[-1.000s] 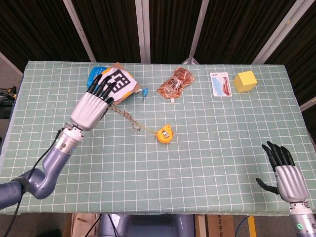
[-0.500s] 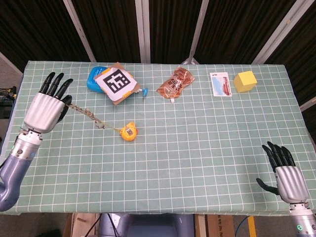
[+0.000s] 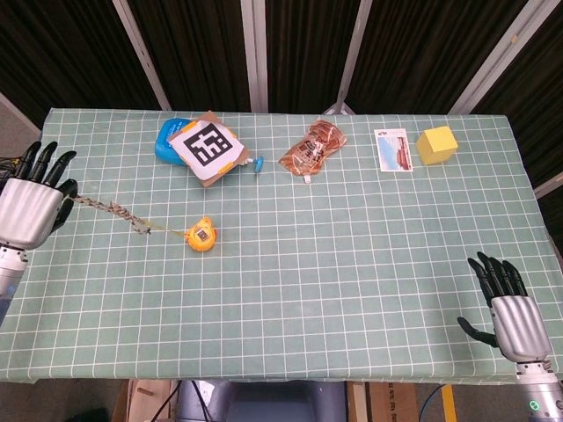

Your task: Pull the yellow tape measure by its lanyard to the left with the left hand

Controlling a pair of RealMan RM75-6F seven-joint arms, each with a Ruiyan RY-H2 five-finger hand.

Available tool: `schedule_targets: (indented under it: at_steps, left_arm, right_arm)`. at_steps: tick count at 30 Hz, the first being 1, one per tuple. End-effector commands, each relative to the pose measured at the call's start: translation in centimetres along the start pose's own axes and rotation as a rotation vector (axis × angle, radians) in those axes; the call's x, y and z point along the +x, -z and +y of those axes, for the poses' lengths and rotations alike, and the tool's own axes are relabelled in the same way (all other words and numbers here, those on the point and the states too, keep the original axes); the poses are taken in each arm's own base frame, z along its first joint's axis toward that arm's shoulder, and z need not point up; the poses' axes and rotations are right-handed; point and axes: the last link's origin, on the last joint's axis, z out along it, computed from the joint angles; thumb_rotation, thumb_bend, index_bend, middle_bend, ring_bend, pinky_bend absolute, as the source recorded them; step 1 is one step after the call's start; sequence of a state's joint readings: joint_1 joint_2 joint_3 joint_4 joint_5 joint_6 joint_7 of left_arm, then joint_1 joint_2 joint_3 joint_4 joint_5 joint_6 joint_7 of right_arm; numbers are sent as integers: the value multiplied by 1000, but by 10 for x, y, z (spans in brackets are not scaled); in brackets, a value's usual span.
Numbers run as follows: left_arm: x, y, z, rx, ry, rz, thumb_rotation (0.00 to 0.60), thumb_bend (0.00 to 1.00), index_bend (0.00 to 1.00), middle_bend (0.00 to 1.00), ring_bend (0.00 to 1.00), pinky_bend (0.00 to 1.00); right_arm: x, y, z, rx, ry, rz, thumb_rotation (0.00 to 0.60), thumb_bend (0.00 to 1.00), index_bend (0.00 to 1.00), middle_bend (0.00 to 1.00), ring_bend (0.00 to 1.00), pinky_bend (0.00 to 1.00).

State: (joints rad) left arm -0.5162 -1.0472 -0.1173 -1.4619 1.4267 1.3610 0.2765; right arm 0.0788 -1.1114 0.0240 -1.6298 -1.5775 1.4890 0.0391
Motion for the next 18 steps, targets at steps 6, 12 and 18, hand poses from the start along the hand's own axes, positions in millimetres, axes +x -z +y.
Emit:
schedule_targets:
  at_steps: [6,12,18]
  left_arm:
    - [-33,45,-23,90,78,-196,600,233,344,24,0,7]
    - [-36,90,9,191,327,-270,600,135,229,3,0,2]
    - [-24,145,54,116,433,-270,600,92,62,0,0,0]
  right_arm:
    - [0,1,-1,3,5,1,600,220,0,0,0,0]
    - [0,1,-1,5,8,1,600,219,0,0,0,0]
    - [0,1,-2,20,12,-2,600,219,0,0,0,0]
